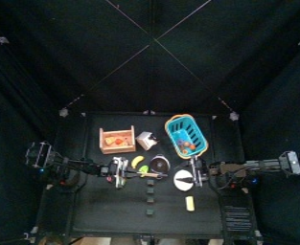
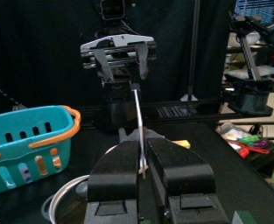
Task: Grab cleaver handle
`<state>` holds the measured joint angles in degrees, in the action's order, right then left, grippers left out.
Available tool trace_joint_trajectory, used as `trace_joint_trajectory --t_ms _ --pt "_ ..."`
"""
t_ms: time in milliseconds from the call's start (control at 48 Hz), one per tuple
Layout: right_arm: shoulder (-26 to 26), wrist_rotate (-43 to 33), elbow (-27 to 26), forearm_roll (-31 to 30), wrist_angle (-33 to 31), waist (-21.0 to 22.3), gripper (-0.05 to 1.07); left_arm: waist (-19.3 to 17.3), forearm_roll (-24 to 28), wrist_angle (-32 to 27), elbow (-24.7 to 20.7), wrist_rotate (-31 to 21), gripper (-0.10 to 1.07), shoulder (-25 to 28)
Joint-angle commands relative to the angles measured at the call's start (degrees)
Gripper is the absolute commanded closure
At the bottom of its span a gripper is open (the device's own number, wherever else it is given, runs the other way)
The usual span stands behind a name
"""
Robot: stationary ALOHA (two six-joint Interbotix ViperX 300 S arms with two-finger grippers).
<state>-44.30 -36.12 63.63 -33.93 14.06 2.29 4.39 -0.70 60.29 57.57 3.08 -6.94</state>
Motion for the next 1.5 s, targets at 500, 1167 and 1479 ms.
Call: trace_joint_trajectory --t_ms 500,1167,1479 --pt "4.7 0.1 -3.0 1.3 4.3 2.8 0.14 -0.1 -1.2 1.1 -6.7 0.2 0.55 4.0" --pt "4.8 0.1 -2.8 1.8 6.9 3.4 0.23 -0.5 -1.8 5.4 -9.1 0.4 0.55 6.8" --pt "4.7 0.1 -2.7 1.8 7.8 3.5 0.24 -0.5 -1.8 5.6 -9.2 0.5 0.55 6.9"
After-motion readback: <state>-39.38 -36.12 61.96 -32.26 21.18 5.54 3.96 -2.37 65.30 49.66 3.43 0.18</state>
